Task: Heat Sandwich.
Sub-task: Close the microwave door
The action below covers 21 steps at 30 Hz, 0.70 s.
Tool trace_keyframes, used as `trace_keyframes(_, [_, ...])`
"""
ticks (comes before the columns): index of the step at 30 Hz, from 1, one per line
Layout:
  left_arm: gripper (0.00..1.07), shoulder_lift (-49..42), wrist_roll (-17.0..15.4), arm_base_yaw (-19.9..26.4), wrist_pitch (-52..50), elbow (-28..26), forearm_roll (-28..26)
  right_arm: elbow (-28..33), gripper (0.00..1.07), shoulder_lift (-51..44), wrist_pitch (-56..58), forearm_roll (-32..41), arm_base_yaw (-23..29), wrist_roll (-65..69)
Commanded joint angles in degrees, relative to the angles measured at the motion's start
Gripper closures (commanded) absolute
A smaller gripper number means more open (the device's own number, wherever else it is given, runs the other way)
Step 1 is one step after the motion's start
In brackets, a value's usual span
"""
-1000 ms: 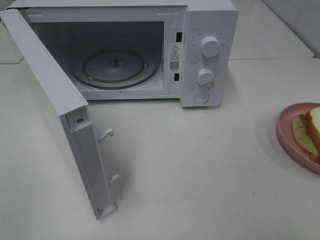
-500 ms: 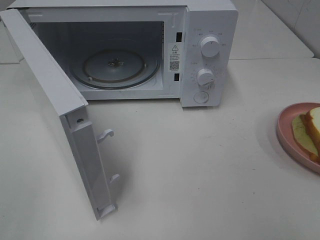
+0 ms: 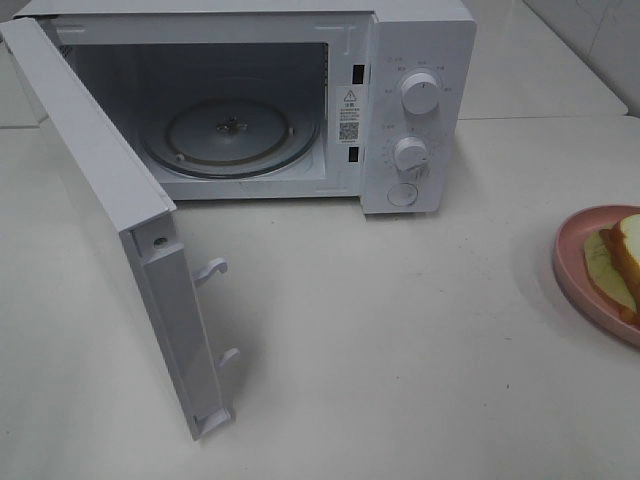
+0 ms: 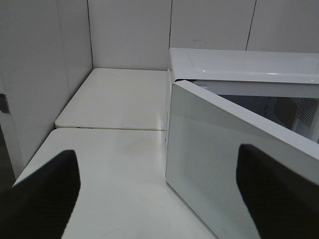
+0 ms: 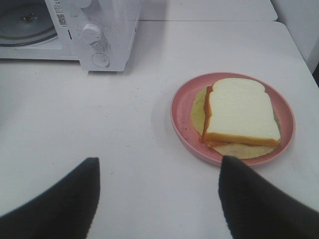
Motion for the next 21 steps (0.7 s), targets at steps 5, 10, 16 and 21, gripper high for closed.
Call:
trace_keyframes(5, [0.26,2.92,-0.34,-1.43,-6.59,4.76,-0.8,0.11,0.41,-1.43,-0.29,-0.06,-0.23,-0.52])
trace_keyframes(10, [0.26,6.3,-0.34,-5.27,-11.46,6.88,-0.8,0.11,0.41,-1.43,-0.29,-0.06,-0.23,-0.52])
trace_keyframes(16, [0.26,13.41,-0.34,-11.52,-18.05,8.71,-0.8,0.11,0.41,-1.43,-0.29,-0.06,-0.23,-0.52])
trace_keyframes(21, [0.29,20.68,-0.34,-13.87,-26.3,10.43,-0.8,0.11,0.41,-1.43,-0.29,-0.06,-0.23,-0.52])
